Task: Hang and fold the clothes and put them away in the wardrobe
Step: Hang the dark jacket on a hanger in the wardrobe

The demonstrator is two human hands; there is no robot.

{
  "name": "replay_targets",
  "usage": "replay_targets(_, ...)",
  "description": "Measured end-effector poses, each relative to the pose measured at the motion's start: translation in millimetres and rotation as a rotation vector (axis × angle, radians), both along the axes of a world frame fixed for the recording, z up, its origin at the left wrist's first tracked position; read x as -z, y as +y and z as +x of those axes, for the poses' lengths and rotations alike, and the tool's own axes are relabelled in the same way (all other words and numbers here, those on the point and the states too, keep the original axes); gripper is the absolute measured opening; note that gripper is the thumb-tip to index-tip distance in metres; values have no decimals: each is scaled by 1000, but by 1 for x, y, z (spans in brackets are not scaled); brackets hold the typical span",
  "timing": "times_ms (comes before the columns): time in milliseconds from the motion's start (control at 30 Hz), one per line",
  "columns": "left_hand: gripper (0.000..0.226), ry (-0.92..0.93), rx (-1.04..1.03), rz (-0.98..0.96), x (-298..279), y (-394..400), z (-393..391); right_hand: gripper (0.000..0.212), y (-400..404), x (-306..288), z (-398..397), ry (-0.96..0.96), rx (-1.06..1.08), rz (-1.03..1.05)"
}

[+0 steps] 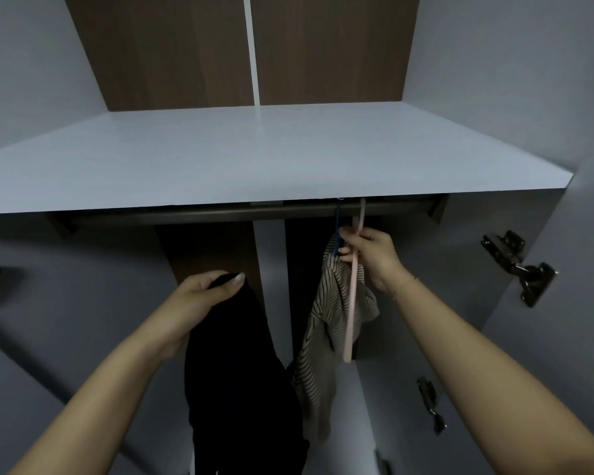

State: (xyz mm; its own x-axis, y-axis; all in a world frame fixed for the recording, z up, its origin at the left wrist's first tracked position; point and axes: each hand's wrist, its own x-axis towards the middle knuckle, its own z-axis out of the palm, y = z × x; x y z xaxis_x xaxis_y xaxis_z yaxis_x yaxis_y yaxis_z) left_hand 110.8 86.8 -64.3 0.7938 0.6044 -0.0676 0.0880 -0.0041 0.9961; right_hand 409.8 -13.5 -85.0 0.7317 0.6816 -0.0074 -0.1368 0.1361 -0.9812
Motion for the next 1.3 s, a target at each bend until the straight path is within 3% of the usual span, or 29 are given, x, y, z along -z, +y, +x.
replay_targets(267,35,43,-66,-10,-3,-10,-29,7,-86,21,-55,-463,111,-94)
replay_targets(333,28,57,-125,-3,7,-16,-43,13,-102,31,-80,-514,159,-147)
replay_targets(500,25,99,-200,-16,41,-33,-86,14,-152,47,-154,-422,196,-141)
replay_targets(633,24,106,-189,-33,53,-52,-119,14,-198,65,-220,-254,-30,-110)
replay_targets(733,16,97,-240,-28,50,-66,-140,12,-220,71,-253,-246,-185,-165)
replay_targets(967,13,99,-276,174,26,-92,-164,12,-230,68,-289,-263,-287,-152)
replay_targets(1133,17,198,-480,419,9,-81,-186,15,-234,67,-288,-241,-336,-100)
replay_targets(1300,17,328,-354,488,9,-103,-185,16,-219,82,-296,-230,-458,-202)
